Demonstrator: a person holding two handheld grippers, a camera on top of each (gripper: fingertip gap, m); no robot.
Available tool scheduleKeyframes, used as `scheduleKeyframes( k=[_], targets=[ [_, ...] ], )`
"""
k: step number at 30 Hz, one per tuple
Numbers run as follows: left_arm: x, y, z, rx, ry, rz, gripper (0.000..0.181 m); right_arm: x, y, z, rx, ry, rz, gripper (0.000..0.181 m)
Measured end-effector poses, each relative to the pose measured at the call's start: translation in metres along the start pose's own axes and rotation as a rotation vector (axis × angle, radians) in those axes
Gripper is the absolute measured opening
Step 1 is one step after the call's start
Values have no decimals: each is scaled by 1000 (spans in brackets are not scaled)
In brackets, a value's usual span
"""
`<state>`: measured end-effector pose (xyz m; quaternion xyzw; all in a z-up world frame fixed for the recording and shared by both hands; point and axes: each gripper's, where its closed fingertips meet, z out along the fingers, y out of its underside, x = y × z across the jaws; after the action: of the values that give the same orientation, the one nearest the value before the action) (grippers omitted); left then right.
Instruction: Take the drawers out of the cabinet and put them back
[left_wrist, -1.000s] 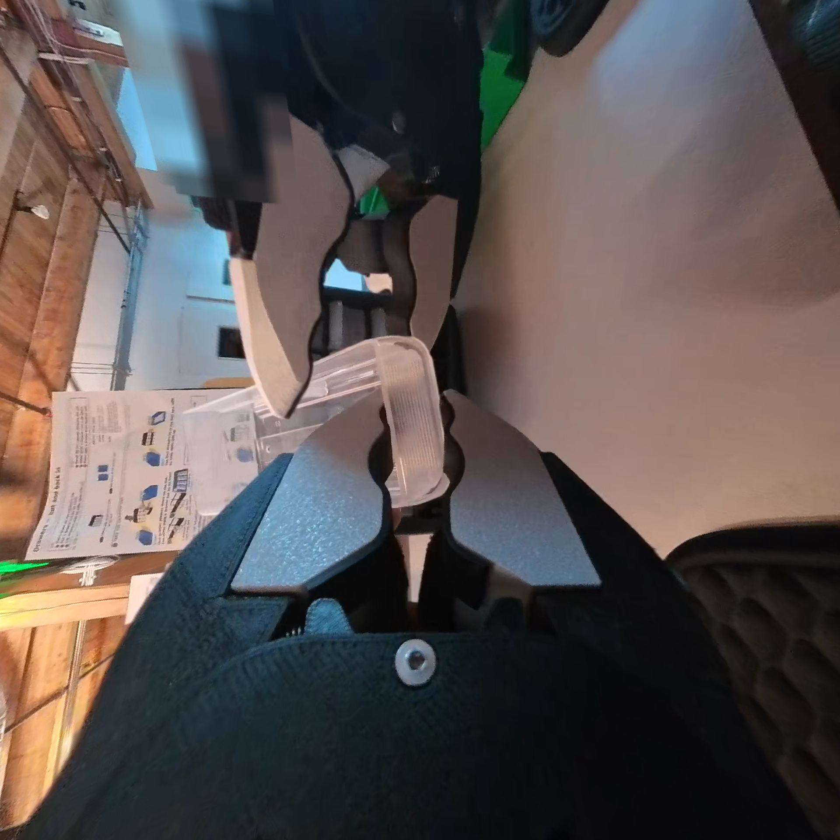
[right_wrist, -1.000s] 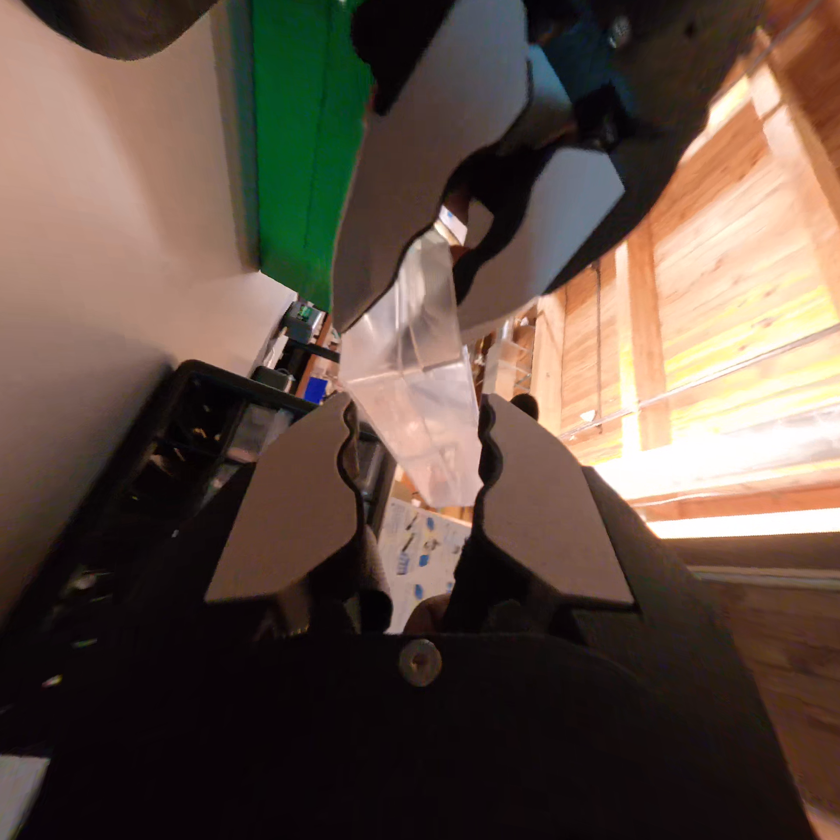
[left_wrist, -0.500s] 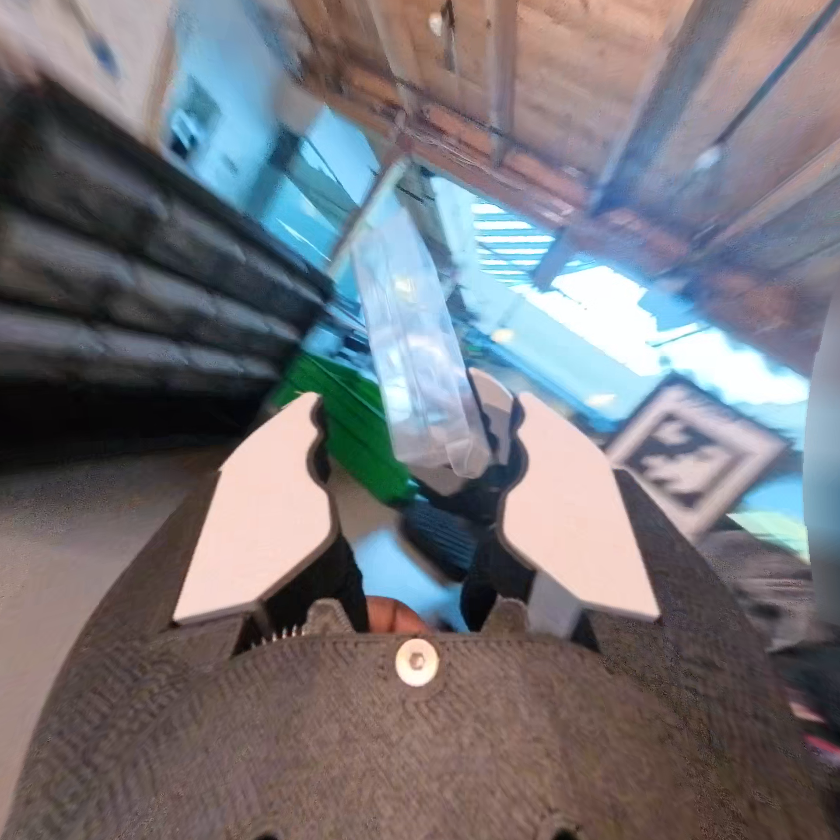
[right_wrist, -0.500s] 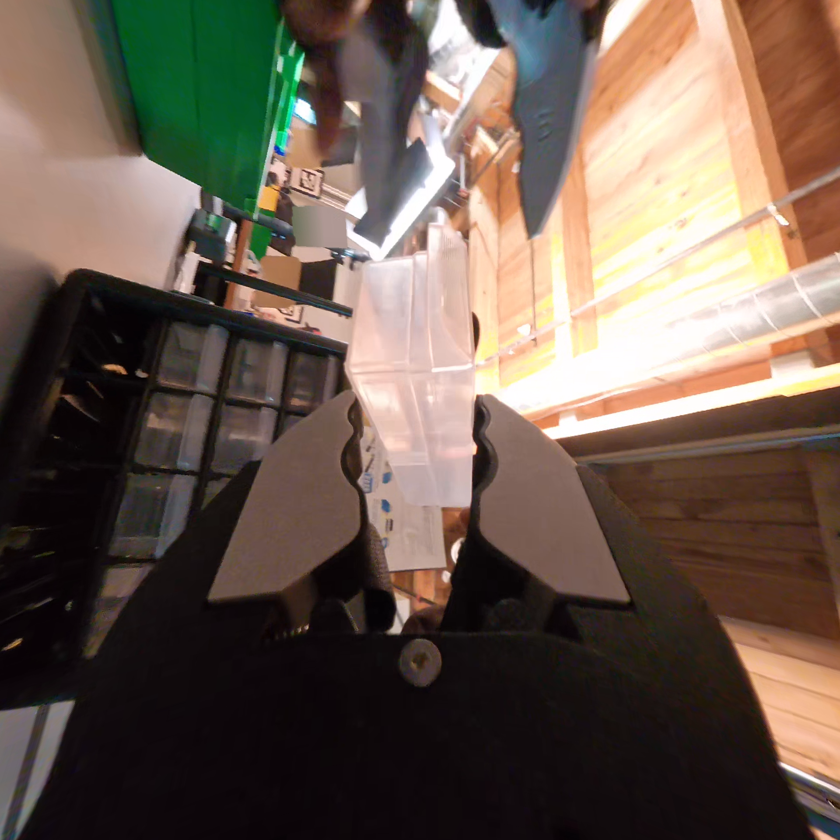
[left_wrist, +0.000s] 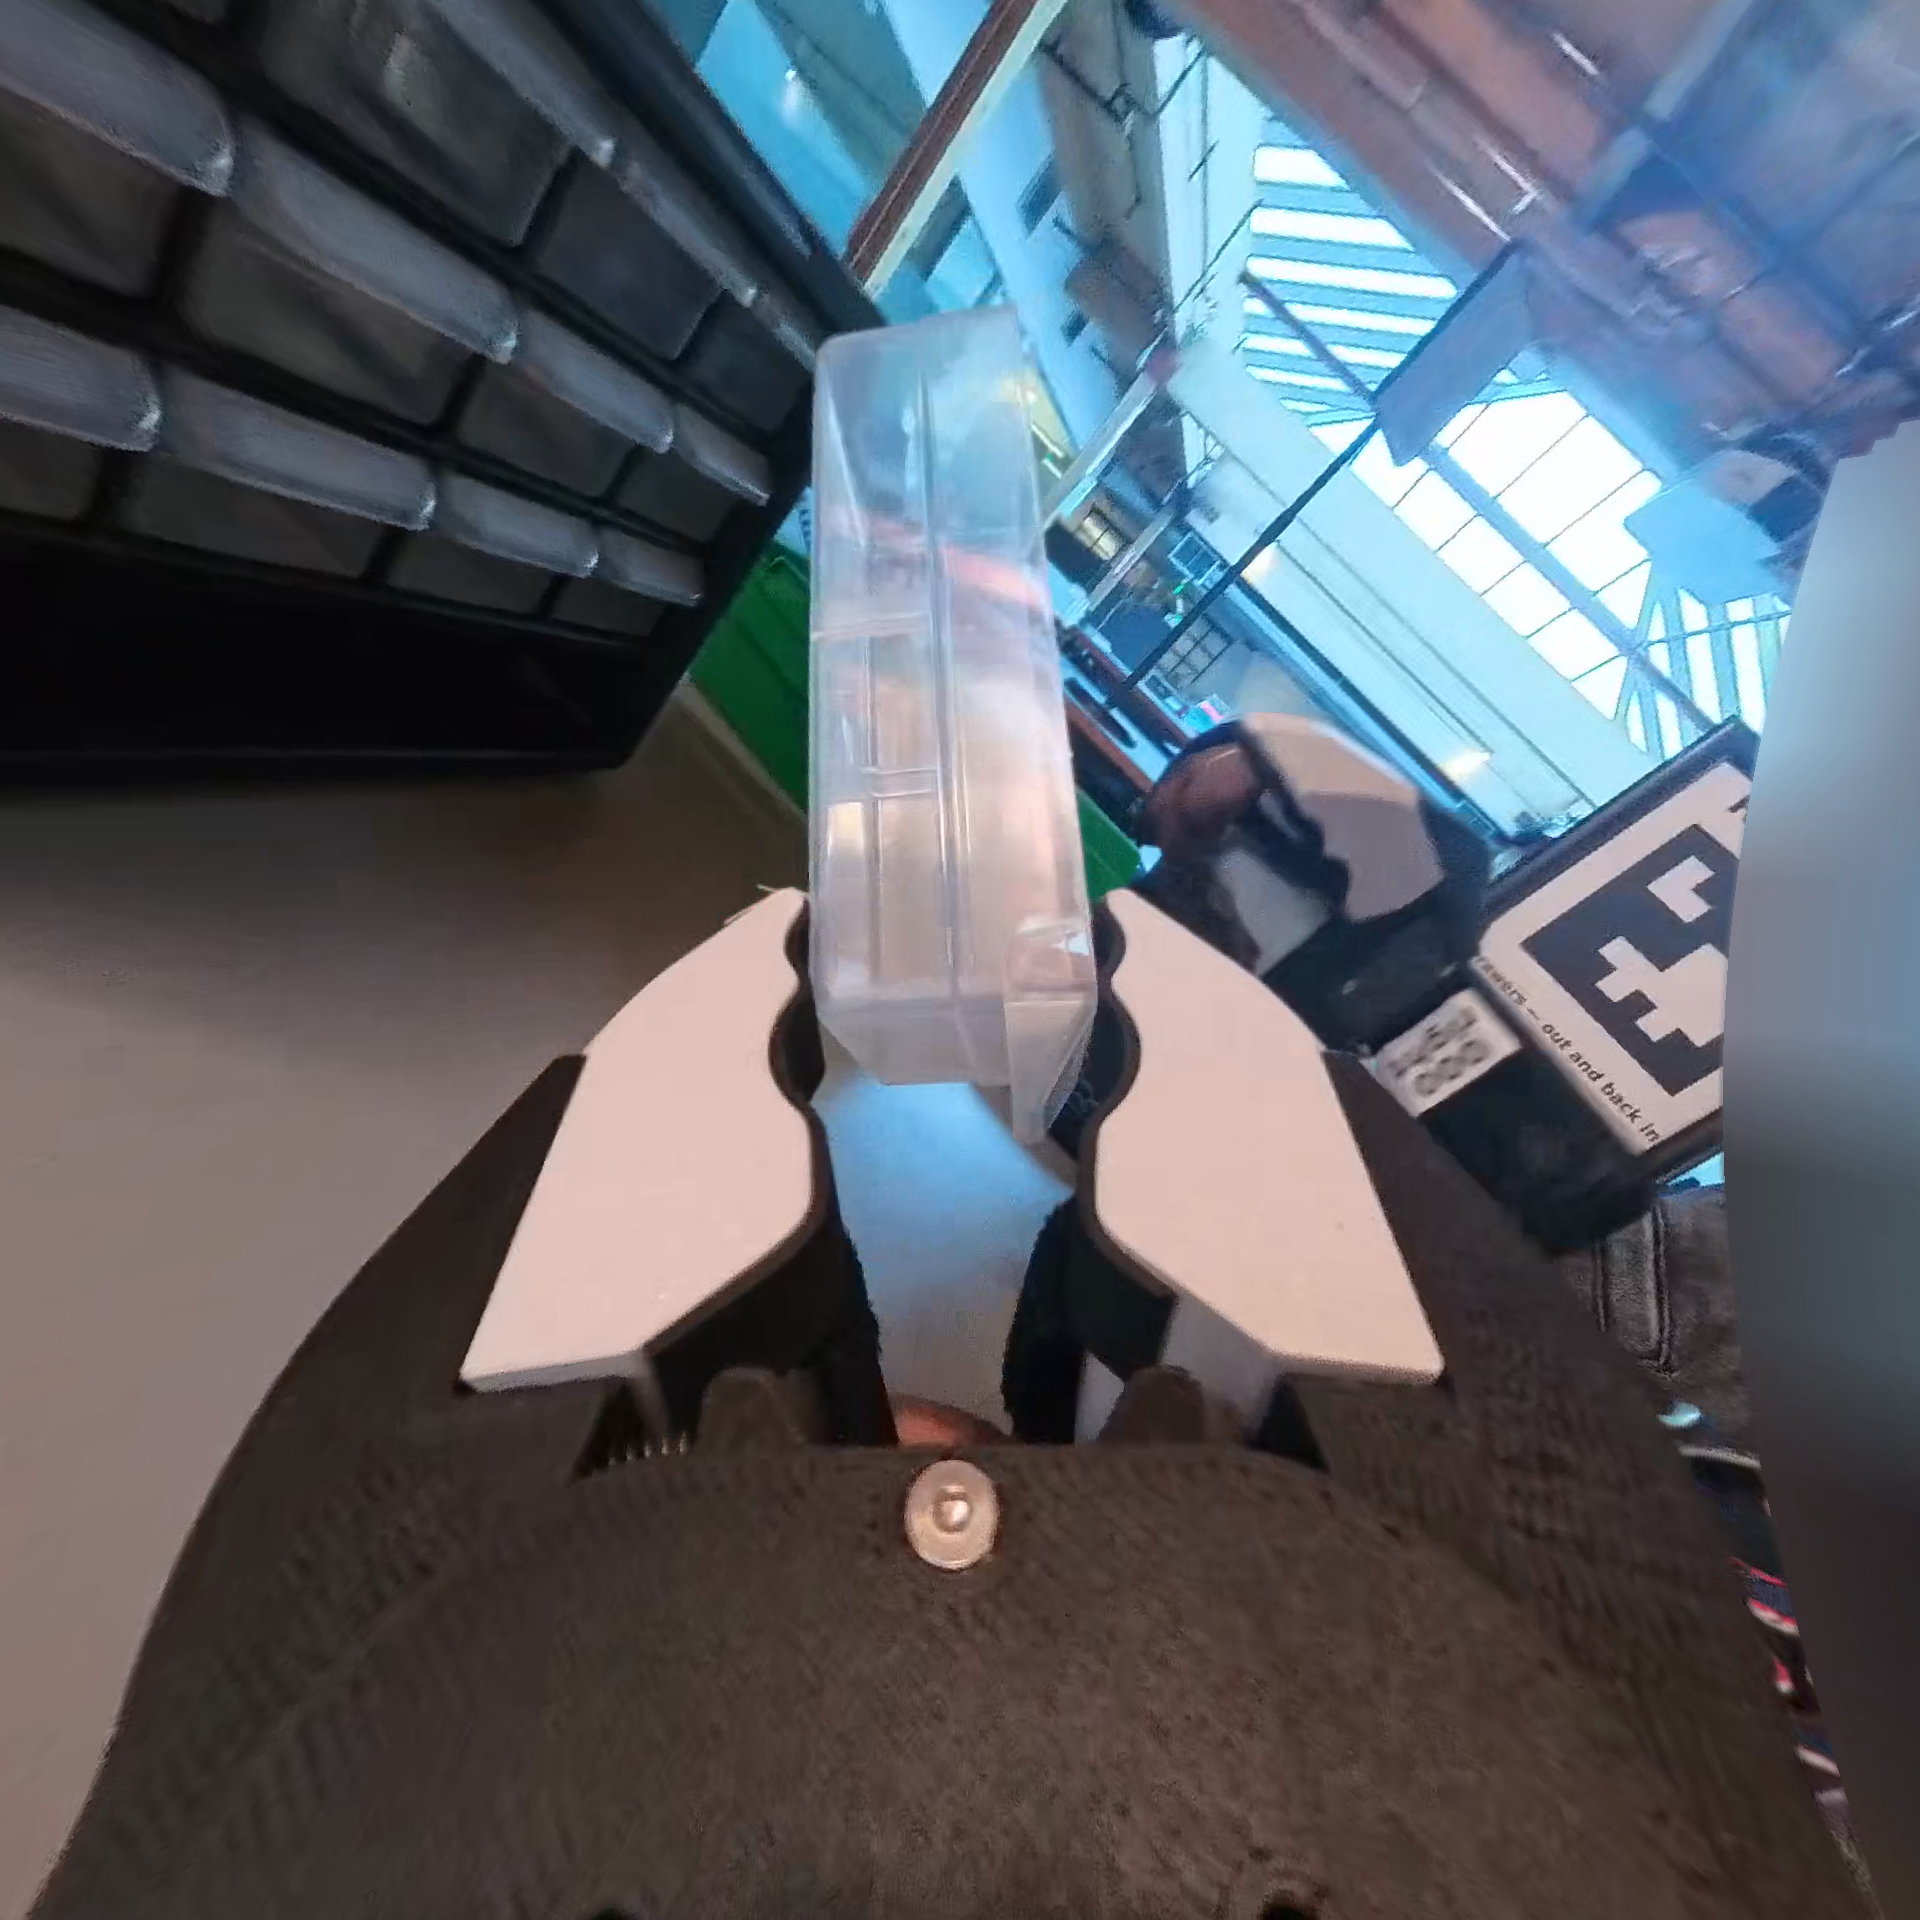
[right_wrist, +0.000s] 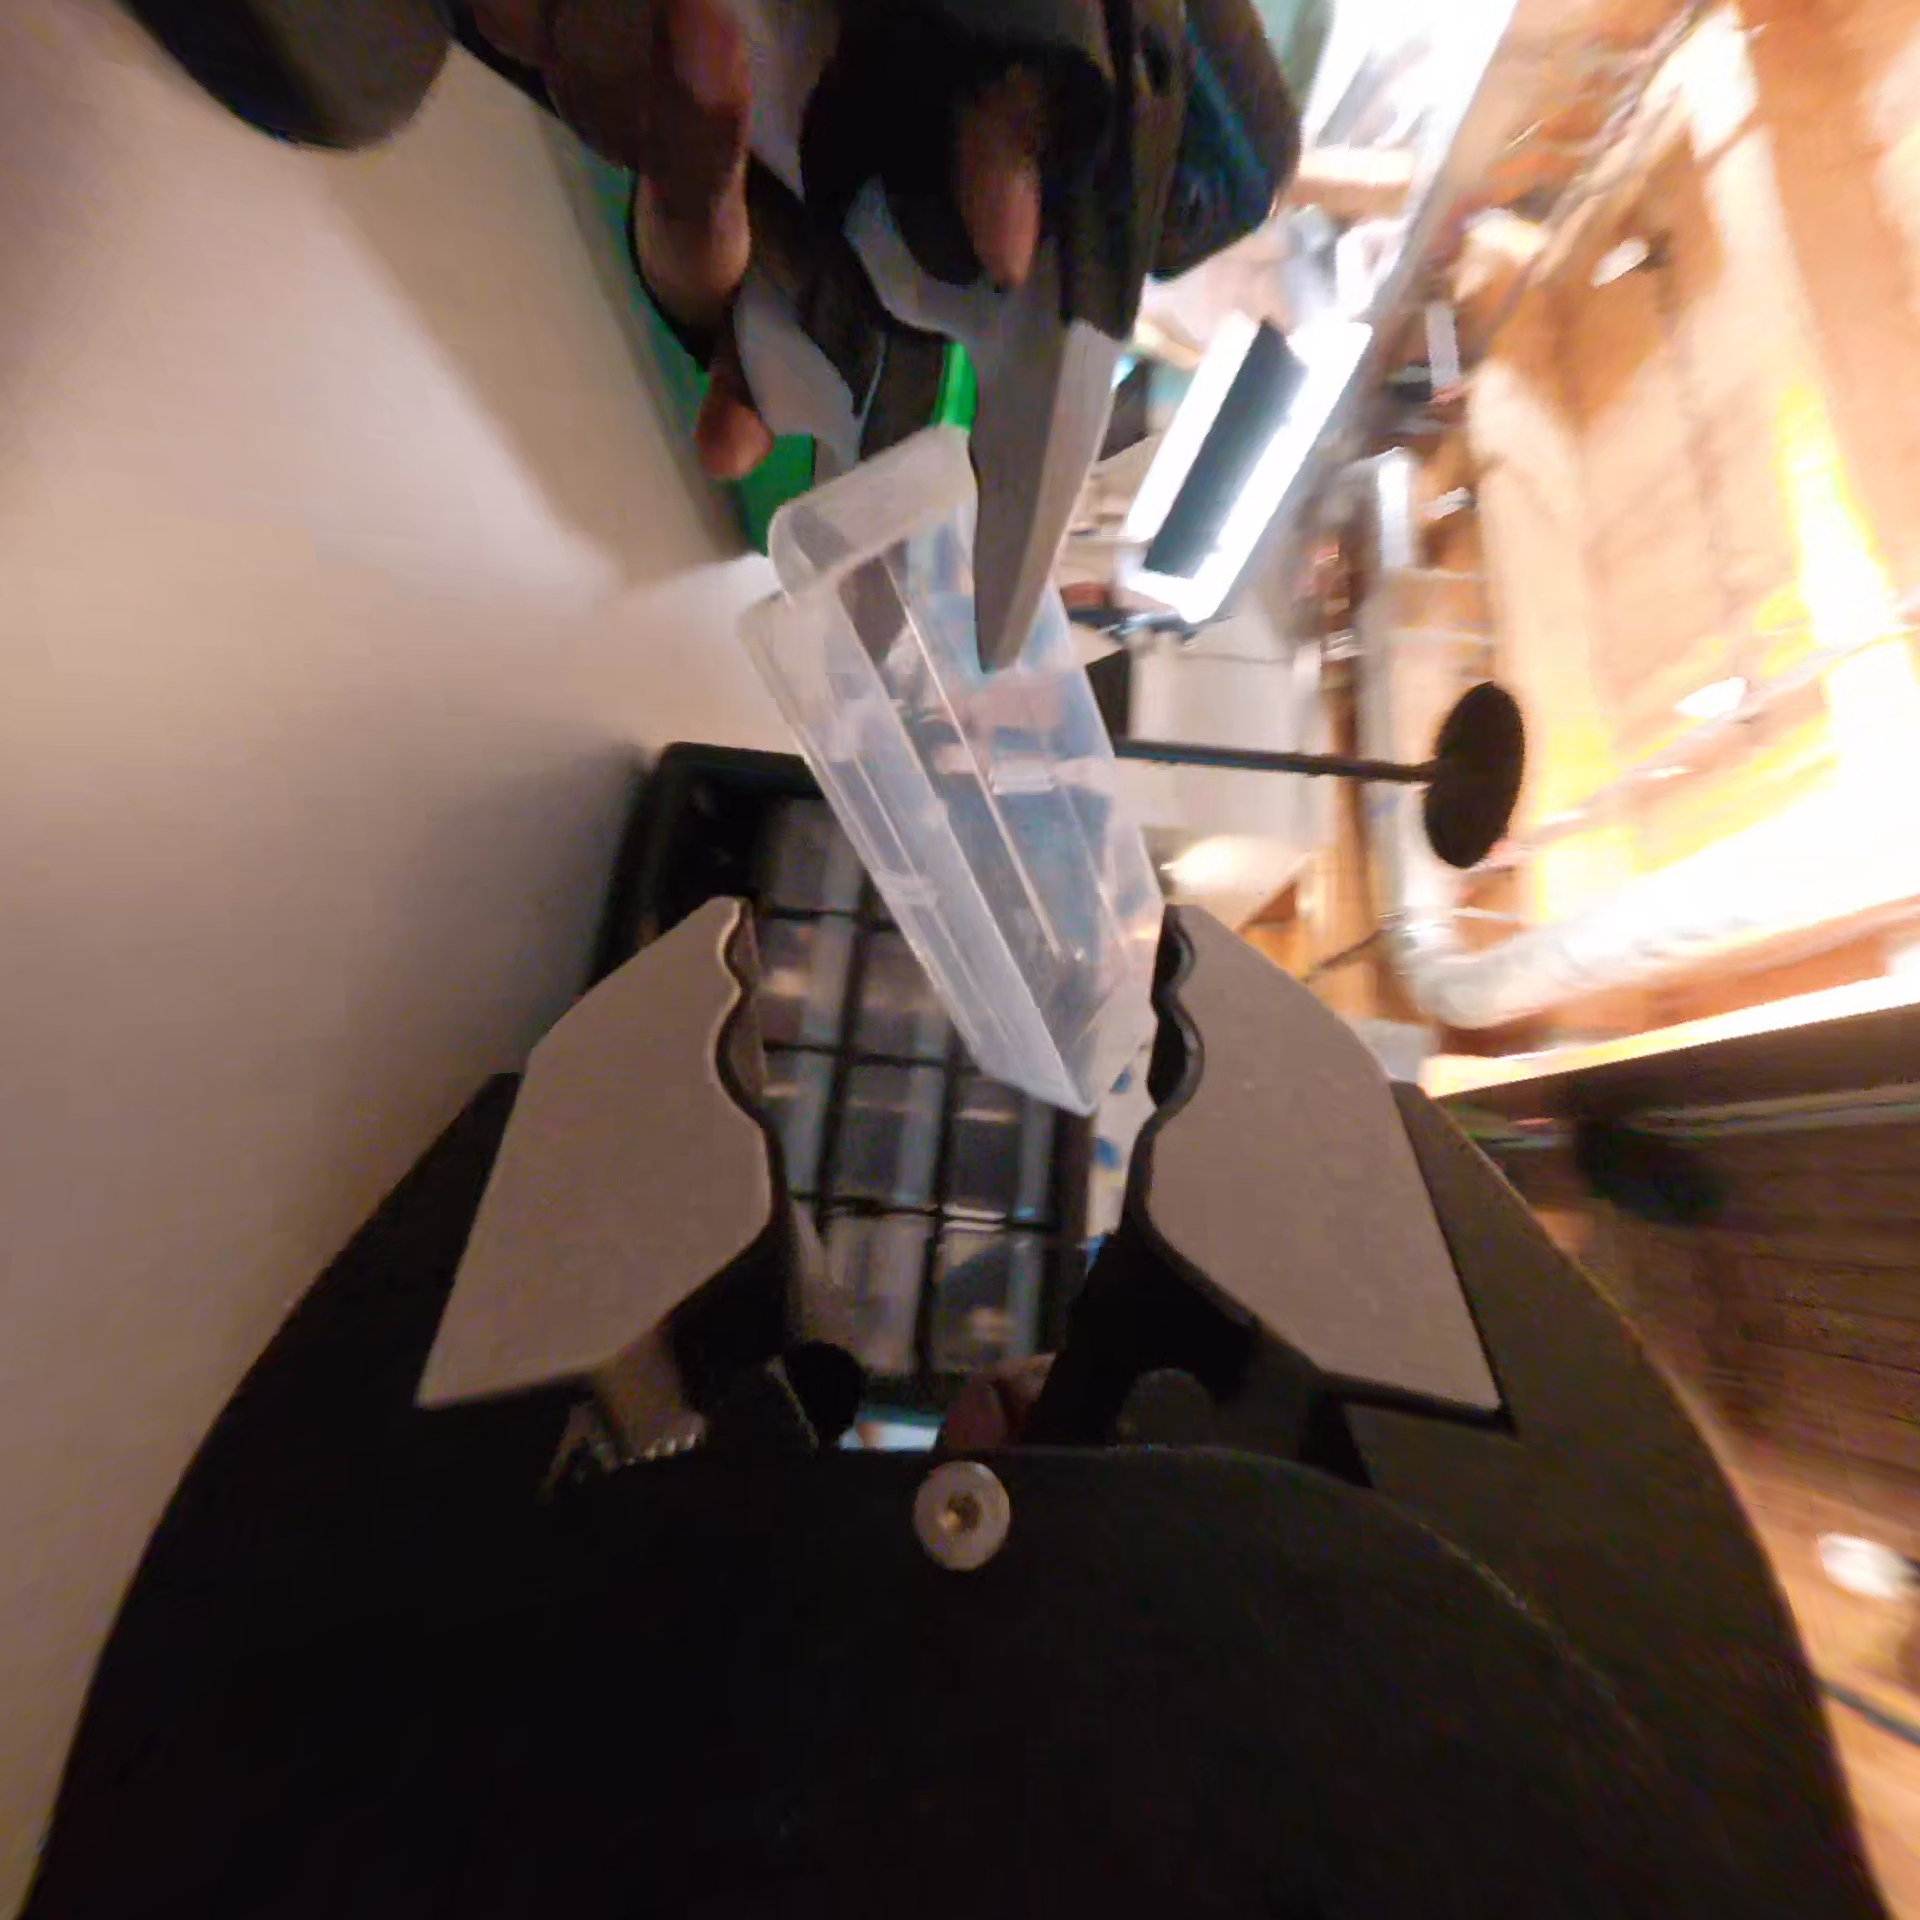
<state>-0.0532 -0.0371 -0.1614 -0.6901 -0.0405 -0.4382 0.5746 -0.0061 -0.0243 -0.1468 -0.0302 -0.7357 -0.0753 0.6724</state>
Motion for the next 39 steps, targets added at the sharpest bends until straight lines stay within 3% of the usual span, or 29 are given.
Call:
scheduleKeyframes(
  k=[4,11,13,14,15,18,20,24,28,31,34,39],
  targets=[
    [-2,12,1,-99,-47,82,49,5,0,3,-43,-180,168,86],
    [9,34,9,-251,-65,244,49,-22,1,29,-146,-330,-65,96],
    [11,39,9,-291,-69,288,49,-27,3,31,-165,-330,-114,88],
    [11,40,9,-305,-74,300,49,-26,4,32,-168,-305,-141,70],
    [12,41,9,-309,-71,321,49,-24,4,31,-165,-280,-175,65],
    [22,44,10,-314,-3,359,52,-23,3,24,-165,-256,-176,61],
    [31,38,9,-255,37,397,71,-17,15,13,-205,-254,-148,61],
    [24,11,-8,-50,-64,500,75,9,83,-34,-386,-262,19,61],
    [-3,-11,-24,69,-174,437,68,20,191,-112,-677,-382,309,61],
    [-10,-18,-27,88,-193,404,68,5,259,-153,-810,-470,515,61],
    [-12,-21,-28,121,-224,444,65,-27,315,-168,-923,-546,560,61],
    [-16,-12,-21,71,-255,498,64,-95,371,-164,-1014,-767,504,62]
  ],
)
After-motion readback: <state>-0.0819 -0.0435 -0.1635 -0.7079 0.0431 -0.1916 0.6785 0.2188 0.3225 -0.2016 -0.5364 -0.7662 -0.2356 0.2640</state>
